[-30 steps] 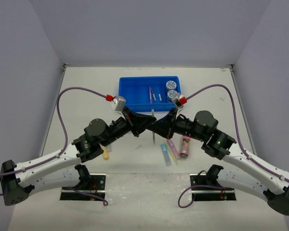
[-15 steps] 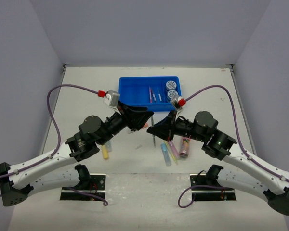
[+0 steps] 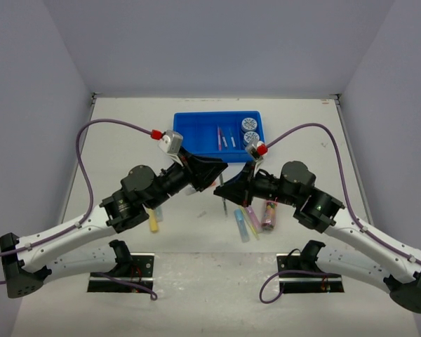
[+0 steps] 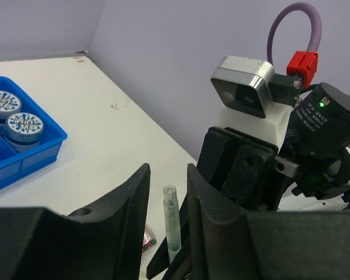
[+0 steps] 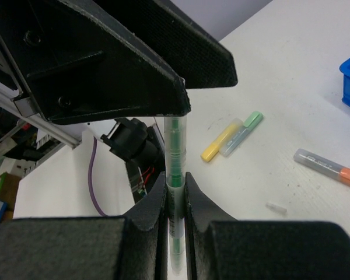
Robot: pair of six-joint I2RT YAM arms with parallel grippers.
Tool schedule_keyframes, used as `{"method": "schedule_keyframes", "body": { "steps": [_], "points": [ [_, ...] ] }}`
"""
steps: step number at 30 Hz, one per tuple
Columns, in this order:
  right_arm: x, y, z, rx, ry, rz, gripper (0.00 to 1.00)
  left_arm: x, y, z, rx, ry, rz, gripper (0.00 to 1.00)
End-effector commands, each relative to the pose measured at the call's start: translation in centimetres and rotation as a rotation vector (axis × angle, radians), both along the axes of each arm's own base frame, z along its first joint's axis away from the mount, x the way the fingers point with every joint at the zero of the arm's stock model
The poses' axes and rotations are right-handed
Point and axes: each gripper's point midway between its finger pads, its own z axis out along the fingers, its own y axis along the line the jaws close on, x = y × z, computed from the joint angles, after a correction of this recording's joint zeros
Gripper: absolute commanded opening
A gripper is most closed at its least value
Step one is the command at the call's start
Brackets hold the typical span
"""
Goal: Sort the stationery into containers
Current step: Close the pen cap on the pen, then place the pen in the storage box.
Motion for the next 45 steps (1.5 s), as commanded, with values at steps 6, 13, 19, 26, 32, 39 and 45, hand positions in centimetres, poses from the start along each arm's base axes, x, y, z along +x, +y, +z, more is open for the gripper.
{"method": "schedule_keyframes", "body": {
  "steps": [6,13,19,26,32,39,45],
  "points": [
    [0.8,-0.1,3.8,0.055,-0.075,-0.040,0.00,-1.2,-0.5,-0.5,-0.024,-0.012,-0.070,0.09],
    [2.4,0.1,6.1,0.057,-0.122,-0.103,0.00,-1.9,-0.9,-2.6,-0.010,0.022,-0.115,0.00],
    [4.1,-0.1,10.6,0.058,-0.226,-0.168,0.00,-2.6,-1.2,-5.1,0.001,0.080,-0.150,0.00],
    [6.9,1.1,13.5,0.046,-0.289,-0.196,0.00,-4.4,-0.8,-7.5,-0.038,0.164,-0.219,0.00],
    [8.1,2.0,16.2,0.069,-0.324,-0.189,0.00,-5.4,-1.2,-8.7,-0.025,0.195,-0.254,0.00],
    [10.0,1.7,18.0,0.082,-0.345,-0.223,0.00,-6.7,-2.0,-10.9,-0.011,0.236,-0.296,0.00],
    [10.9,1.3,18.6,0.090,-0.356,-0.222,0.00,-6.6,-1.7,-10.9,0.020,0.225,-0.265,0.00]
  ]
}}
